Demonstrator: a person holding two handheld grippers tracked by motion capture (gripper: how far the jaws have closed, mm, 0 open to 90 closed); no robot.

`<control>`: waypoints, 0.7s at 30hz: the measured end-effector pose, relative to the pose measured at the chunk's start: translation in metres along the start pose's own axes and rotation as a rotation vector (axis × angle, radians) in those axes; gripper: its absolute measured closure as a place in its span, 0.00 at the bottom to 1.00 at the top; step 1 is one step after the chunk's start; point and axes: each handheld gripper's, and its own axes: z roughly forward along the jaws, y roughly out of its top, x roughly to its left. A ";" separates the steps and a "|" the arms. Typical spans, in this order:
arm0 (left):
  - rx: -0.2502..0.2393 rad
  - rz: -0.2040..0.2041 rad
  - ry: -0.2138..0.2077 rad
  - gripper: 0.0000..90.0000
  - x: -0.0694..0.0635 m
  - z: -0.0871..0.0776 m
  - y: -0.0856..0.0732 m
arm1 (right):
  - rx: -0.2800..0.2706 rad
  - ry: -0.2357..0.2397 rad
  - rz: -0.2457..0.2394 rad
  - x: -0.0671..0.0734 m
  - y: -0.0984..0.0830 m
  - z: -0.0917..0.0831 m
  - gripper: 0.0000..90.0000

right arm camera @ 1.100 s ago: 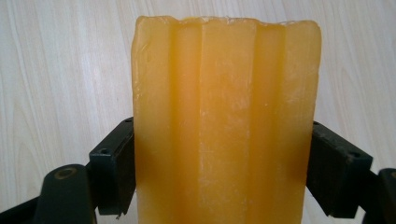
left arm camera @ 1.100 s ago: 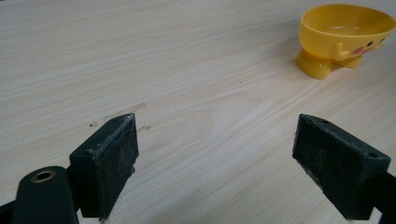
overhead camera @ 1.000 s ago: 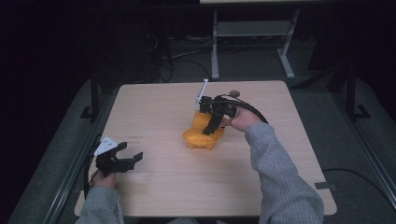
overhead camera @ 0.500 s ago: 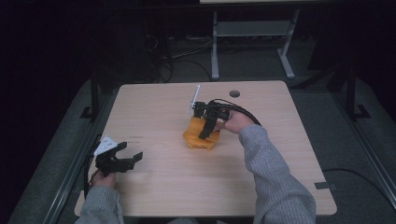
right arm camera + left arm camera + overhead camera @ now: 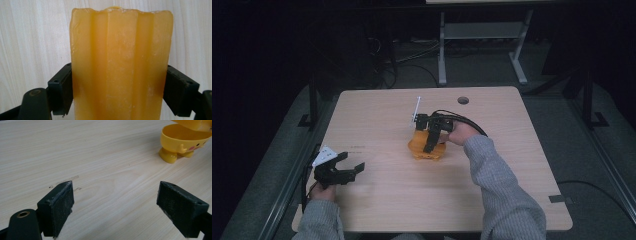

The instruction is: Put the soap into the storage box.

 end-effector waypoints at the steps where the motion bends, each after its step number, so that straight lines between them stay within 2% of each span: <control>1: 0.001 0.003 0.001 0.15 0.000 0.000 0.000 | 0.003 0.000 0.003 0.001 0.000 0.001 0.24; 21: 0.002 0.002 0.002 0.15 0.000 0.000 0.000 | 0.011 -0.013 -0.025 0.003 0.005 0.005 0.23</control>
